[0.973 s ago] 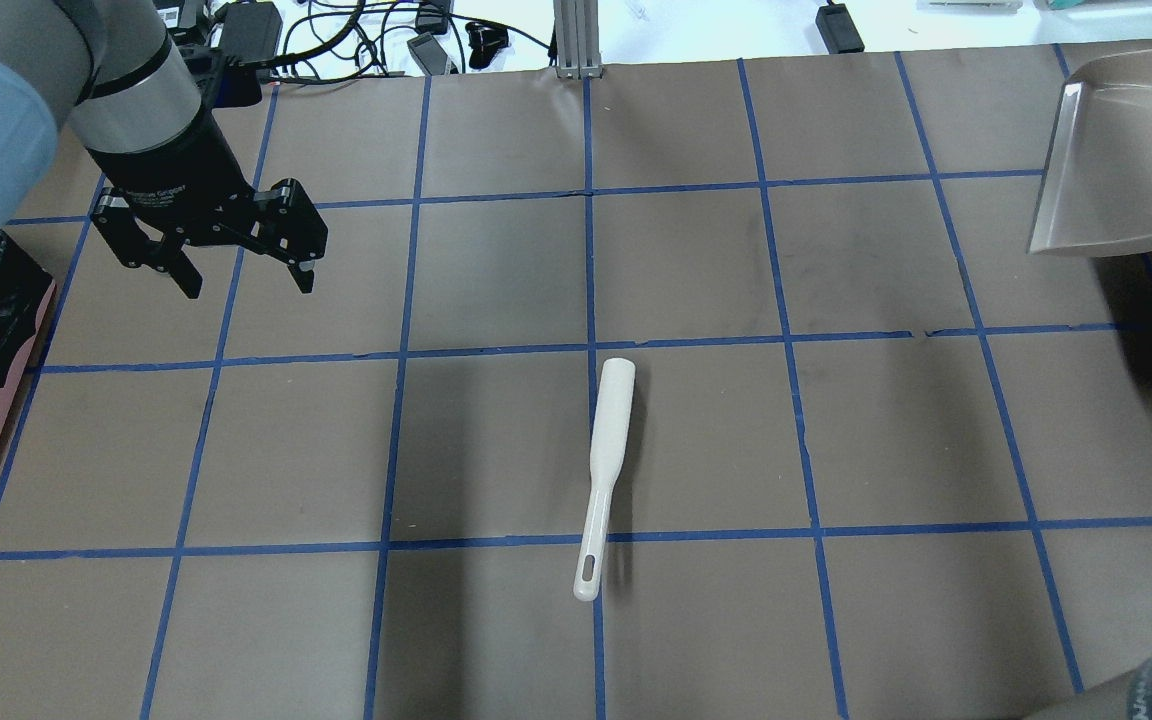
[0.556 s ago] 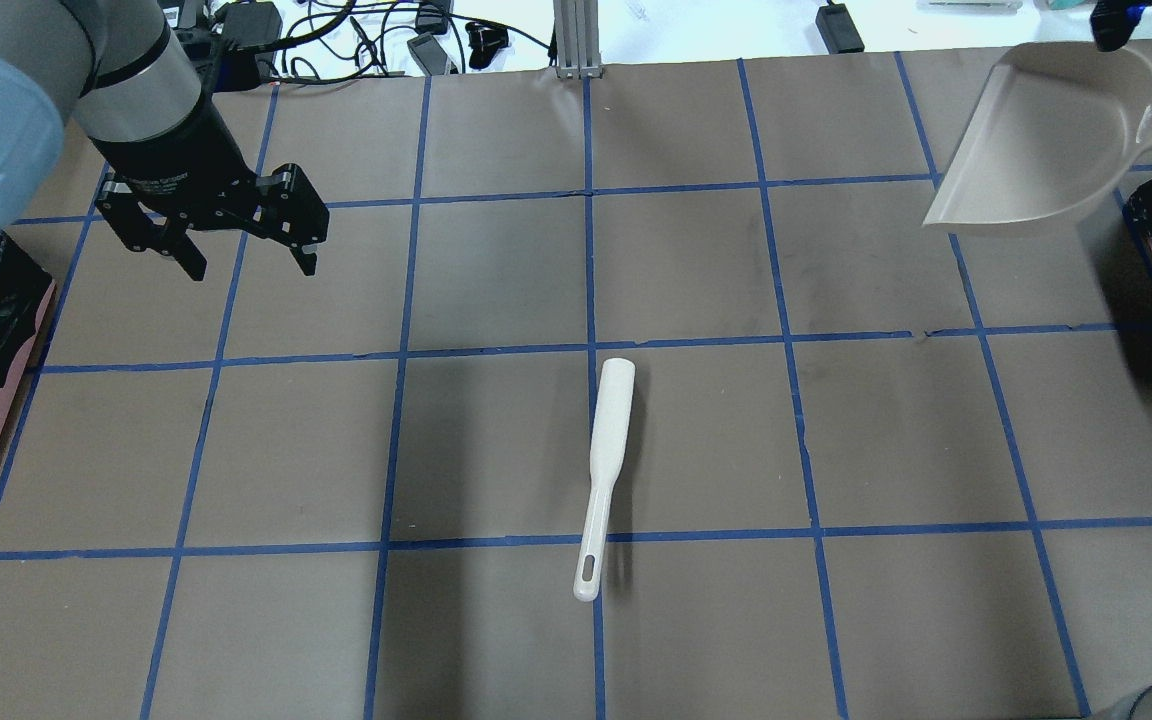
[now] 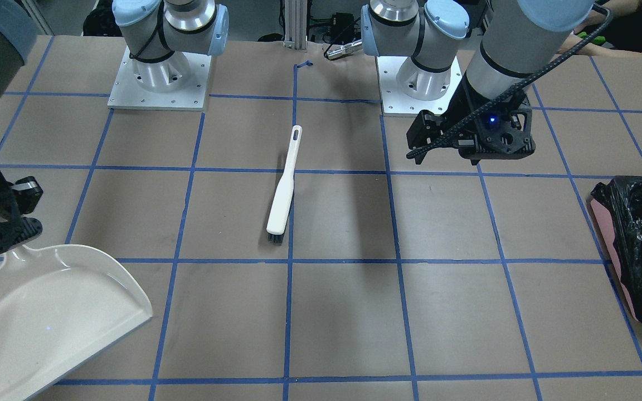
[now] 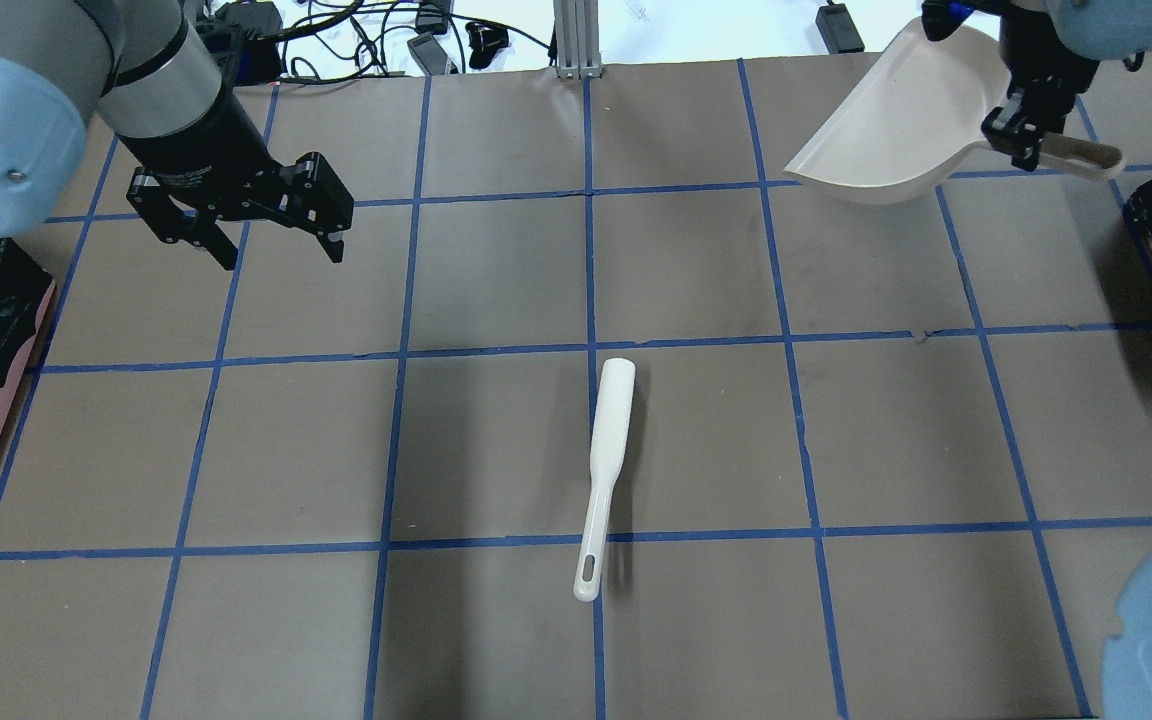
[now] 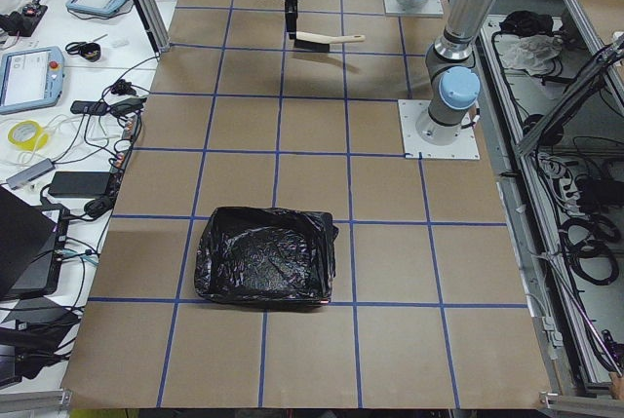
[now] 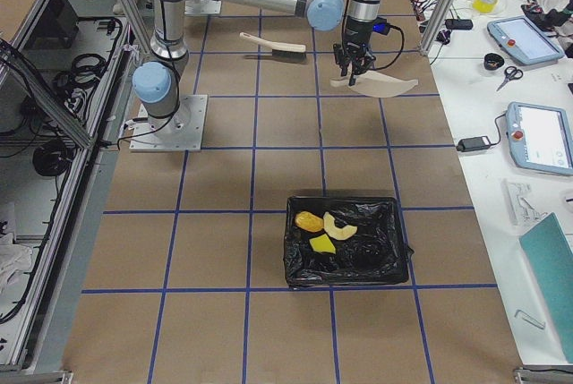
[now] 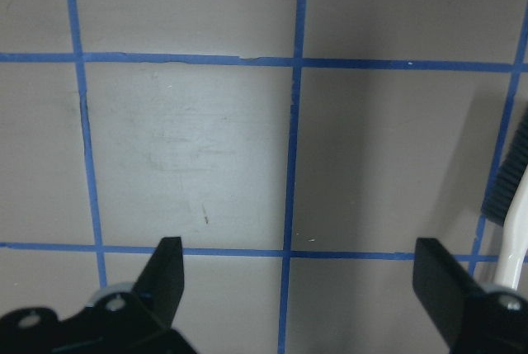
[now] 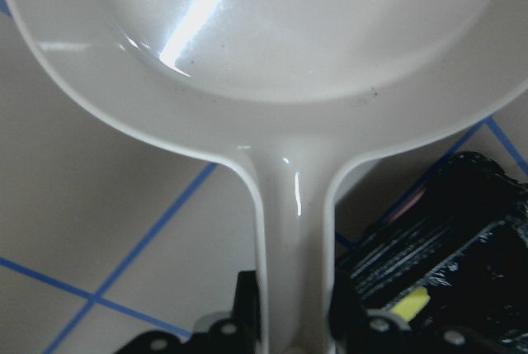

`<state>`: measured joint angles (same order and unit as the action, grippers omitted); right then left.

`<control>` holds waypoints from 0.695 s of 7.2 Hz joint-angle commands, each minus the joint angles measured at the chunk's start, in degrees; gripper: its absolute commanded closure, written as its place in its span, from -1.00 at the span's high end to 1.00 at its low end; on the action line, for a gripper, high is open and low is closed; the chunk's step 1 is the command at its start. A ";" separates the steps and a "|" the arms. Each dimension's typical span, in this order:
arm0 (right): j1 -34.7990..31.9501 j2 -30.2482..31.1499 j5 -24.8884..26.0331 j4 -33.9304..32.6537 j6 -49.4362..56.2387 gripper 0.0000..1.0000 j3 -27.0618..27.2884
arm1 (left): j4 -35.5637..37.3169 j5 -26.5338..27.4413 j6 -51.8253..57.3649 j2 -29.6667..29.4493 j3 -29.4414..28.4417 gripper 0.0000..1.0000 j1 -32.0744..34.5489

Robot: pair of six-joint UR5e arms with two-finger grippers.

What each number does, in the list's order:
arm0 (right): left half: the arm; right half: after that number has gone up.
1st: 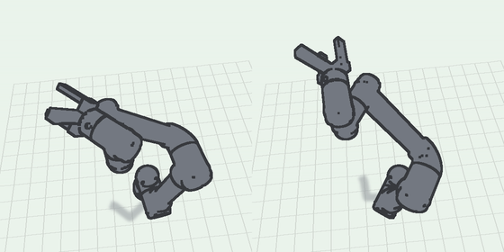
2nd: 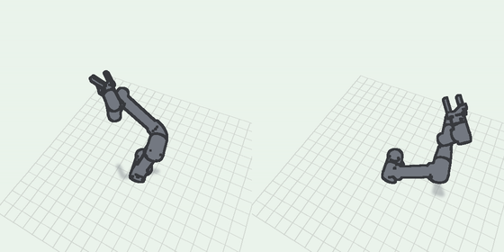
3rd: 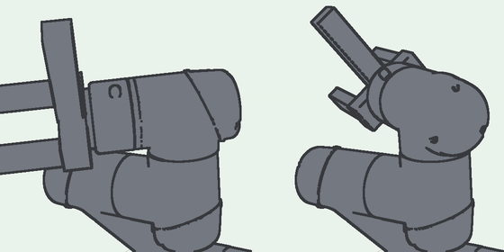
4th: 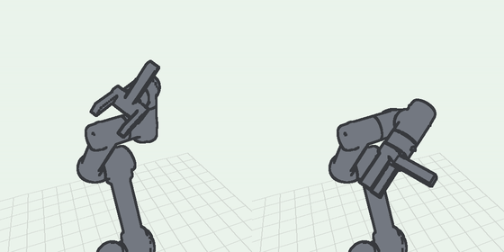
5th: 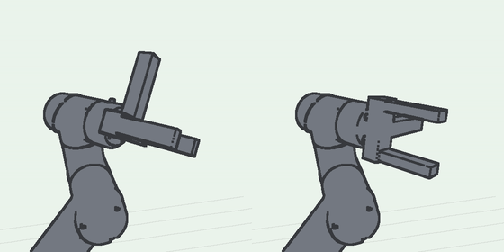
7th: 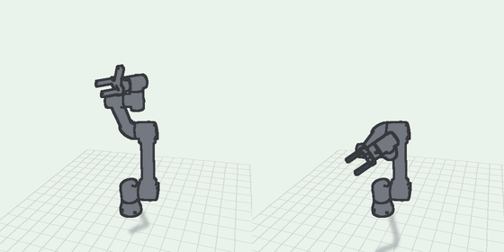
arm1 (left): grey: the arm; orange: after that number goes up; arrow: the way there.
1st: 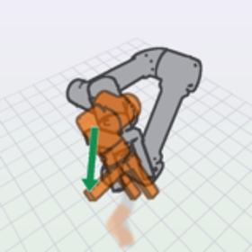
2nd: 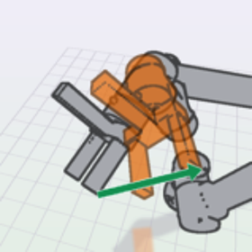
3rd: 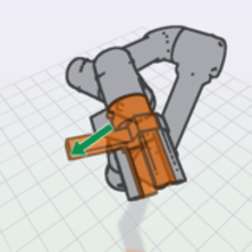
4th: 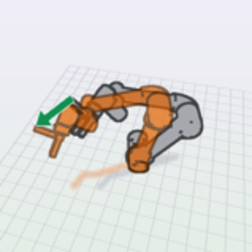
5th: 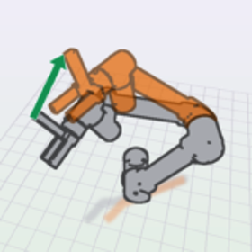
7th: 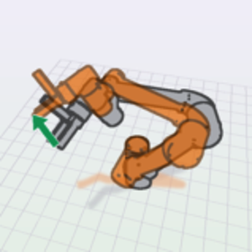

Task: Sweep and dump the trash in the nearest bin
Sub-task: 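Carry the dustpan with the right gripper back over the table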

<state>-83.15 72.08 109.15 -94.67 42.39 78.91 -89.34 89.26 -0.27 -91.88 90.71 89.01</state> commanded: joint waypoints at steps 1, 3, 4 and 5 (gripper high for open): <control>-4.88 -2.19 -6.31 0.10 -13.69 -1.00 -0.34 | -0.22 -0.05 0.00 0.56 0.08 1.00 0.03; -12.10 -6.49 -10.51 -0.68 -28.45 -1.00 -1.39 | -0.39 0.04 0.00 0.65 0.08 1.00 0.03; -13.34 -8.51 -14.62 -0.69 -32.77 -1.00 -3.14 | -0.40 0.04 0.00 0.65 0.17 1.00 0.03; -15.10 -10.71 -18.23 -0.69 -38.73 -1.00 -4.89 | -0.57 0.04 0.00 0.65 0.17 1.00 0.03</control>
<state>-95.94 64.07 95.43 -95.28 10.77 76.04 -89.76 89.29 -0.26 -91.24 90.85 89.03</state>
